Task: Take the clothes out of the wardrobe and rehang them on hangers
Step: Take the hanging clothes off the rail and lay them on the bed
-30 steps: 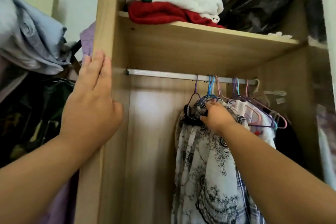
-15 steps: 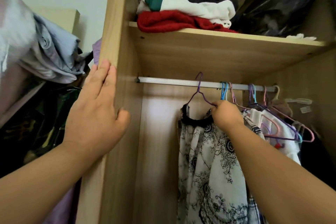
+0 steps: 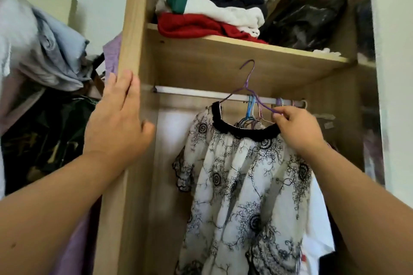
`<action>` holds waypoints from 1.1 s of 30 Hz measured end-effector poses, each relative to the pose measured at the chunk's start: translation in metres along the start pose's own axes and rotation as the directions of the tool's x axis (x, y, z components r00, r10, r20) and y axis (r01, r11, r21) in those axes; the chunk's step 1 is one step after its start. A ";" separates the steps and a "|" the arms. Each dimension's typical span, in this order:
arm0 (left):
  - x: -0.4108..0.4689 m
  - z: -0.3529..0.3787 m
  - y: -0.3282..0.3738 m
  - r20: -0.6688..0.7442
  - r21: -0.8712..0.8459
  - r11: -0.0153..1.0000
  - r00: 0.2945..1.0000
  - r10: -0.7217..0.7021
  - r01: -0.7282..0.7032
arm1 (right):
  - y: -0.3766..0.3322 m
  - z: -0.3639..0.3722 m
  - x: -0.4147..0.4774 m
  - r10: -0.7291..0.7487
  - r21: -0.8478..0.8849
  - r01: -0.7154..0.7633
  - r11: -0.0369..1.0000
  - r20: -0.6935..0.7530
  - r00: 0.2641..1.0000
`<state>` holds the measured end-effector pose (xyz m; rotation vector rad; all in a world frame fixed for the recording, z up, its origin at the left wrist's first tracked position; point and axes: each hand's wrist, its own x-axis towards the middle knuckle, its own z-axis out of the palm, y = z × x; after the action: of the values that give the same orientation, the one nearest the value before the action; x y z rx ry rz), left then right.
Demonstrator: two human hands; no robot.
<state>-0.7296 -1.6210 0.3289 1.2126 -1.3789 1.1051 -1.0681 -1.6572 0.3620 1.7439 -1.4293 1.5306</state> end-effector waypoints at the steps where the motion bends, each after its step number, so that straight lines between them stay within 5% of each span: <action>1: -0.001 -0.002 0.002 0.026 0.011 1.000 1.000 0.013 -0.013 | 0.001 -0.010 -0.010 0.008 0.007 -0.008 1.000 -0.002 1.000; 5: -0.012 -0.007 0.022 0.116 -0.022 0.998 0.991 0.062 -0.060 | 0.005 -0.046 -0.046 0.024 0.021 -0.025 0.999 0.043 0.999; 9: -0.033 0.003 0.048 0.191 -0.228 0.953 0.950 0.247 -0.202 | 0.003 -0.074 -0.091 0.057 0.022 -0.060 0.998 0.130 0.990; 14: -0.055 0.034 0.072 0.451 -0.492 0.870 0.863 0.226 0.029 | -0.024 -0.109 -0.154 0.091 -0.007 -0.092 0.996 0.216 0.972; 18: -0.085 0.065 0.082 0.583 -0.614 0.781 0.731 0.355 0.111 | -0.051 -0.130 -0.202 0.228 -0.038 -0.225 0.974 0.197 0.953; 23: -0.124 0.071 0.093 0.498 -0.820 0.550 0.667 0.554 0.156 | -0.096 -0.146 -0.254 0.418 -0.335 -0.357 0.872 0.129 0.899; 27: -0.151 0.048 0.092 0.339 -0.925 0.356 0.707 0.621 0.131 | -0.147 -0.143 -0.296 0.575 -0.545 -0.429 0.720 0.122 0.809; 33: -0.201 0.011 0.092 0.147 -0.988 0.067 0.679 0.720 0.142 | -0.213 -0.122 -0.369 0.696 -0.583 -0.577 0.572 -0.027 0.717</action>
<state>-0.8128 -1.5969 0.1250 0.1019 -2.4162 -0.3378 -0.8930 -1.3211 0.1322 1.0661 -2.5207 1.0151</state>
